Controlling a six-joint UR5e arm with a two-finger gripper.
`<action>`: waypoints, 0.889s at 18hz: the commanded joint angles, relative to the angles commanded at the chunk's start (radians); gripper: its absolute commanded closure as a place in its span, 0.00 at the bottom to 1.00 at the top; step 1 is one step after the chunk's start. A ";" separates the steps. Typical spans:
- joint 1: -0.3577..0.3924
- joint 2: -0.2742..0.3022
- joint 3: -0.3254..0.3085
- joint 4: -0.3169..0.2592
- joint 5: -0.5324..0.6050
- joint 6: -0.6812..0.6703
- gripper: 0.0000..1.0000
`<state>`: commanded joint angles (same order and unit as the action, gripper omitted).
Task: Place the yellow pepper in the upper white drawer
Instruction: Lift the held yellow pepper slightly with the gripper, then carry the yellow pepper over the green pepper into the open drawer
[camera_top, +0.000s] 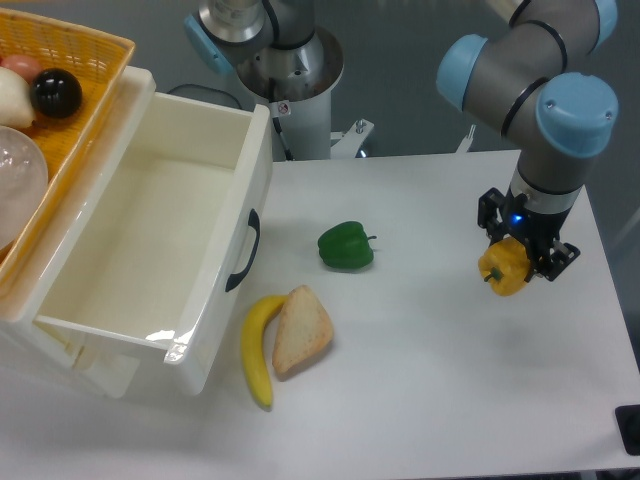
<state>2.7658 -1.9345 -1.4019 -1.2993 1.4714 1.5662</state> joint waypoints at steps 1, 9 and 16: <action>-0.003 0.023 -0.020 0.002 -0.029 -0.020 0.55; -0.061 0.138 -0.100 -0.003 -0.124 -0.101 0.55; -0.126 0.227 -0.109 -0.029 -0.184 -0.230 0.55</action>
<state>2.6401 -1.7075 -1.5110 -1.3284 1.2871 1.3363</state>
